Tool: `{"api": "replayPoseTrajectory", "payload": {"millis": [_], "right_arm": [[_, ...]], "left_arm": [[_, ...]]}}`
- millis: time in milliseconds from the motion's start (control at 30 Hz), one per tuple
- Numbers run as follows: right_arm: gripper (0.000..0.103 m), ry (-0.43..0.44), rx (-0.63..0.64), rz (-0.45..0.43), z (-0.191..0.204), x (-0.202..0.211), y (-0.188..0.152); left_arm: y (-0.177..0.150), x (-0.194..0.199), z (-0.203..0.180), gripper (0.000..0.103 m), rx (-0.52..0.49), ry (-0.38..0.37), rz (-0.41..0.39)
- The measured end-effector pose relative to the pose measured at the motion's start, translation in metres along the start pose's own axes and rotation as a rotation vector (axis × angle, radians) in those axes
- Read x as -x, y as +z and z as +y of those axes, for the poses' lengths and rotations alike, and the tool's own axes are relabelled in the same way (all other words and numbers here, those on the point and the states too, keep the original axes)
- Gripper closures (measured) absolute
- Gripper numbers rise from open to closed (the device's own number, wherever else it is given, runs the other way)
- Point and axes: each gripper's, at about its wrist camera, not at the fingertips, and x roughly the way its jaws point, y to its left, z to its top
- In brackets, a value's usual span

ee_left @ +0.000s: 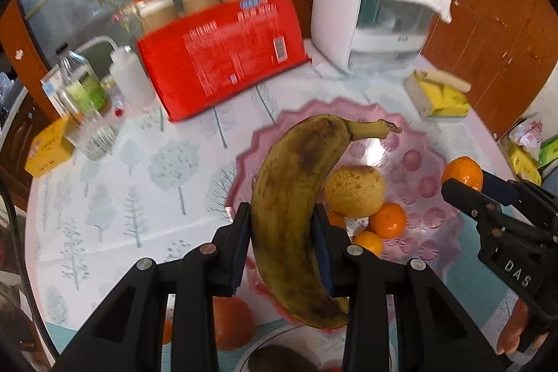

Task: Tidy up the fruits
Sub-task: 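Carry the banana in the left gripper and tangerine in the right gripper toward the pink bowl, then open the left gripper to drop the banana while the right gripper releases the tangerine into the bowl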

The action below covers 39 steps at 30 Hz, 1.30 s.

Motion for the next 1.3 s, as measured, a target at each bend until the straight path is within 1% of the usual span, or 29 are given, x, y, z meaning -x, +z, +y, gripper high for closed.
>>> {"api": "replayPoseTrajectory", "payload": {"millis": [100,200,433,667,900,1033,1067,1133,1167,1200,1233,1300], "right_arm": [[0.063,-0.005,-0.008,0.036,-0.006,-0.022,-0.008],[0.063,-0.014,-0.018,0.068,-0.013,-0.039,-0.014],[0.063,-0.011,-0.021,0.111,-0.022,-0.064,-0.018],[0.063,-0.022,-0.008,0.143,-0.022,-0.080,-0.021],[0.062,-0.045,-0.011,0.136,-0.021,-0.081,-0.020],[0.062,-0.044,-0.024,0.139,-0.022,-0.082,-0.019],[0.062,-0.042,-0.028,0.140,-0.022,-0.081,-0.019],[0.062,-0.040,-0.035,0.142,-0.022,-0.081,-0.020],[0.062,-0.038,-0.040,0.144,-0.022,-0.081,-0.020],[0.062,-0.038,-0.042,0.146,-0.022,-0.081,-0.020],[0.062,-0.038,-0.043,0.146,-0.022,-0.080,-0.020],[0.062,-0.037,-0.044,0.136,-0.021,-0.077,-0.020]], "left_arm": [[-0.003,-0.027,-0.004,0.071,-0.003,0.019,0.033],[-0.006,-0.043,-0.006,0.071,0.003,0.024,0.056],[-0.010,-0.071,-0.006,0.071,0.021,0.033,0.096],[-0.014,-0.084,-0.009,0.071,0.020,0.038,0.110],[-0.015,-0.091,-0.008,0.070,0.036,0.035,0.122],[-0.015,-0.090,-0.011,0.069,0.017,0.050,0.120],[-0.015,-0.090,-0.012,0.067,0.009,0.053,0.119],[-0.015,-0.087,-0.015,0.048,0.000,0.046,0.110],[-0.015,-0.086,-0.016,0.044,-0.002,0.051,0.104],[-0.014,-0.082,-0.018,0.034,-0.007,0.059,0.091],[-0.014,-0.079,-0.019,0.027,-0.010,0.063,0.081],[-0.013,-0.074,-0.020,0.025,-0.020,0.064,0.064]]}}
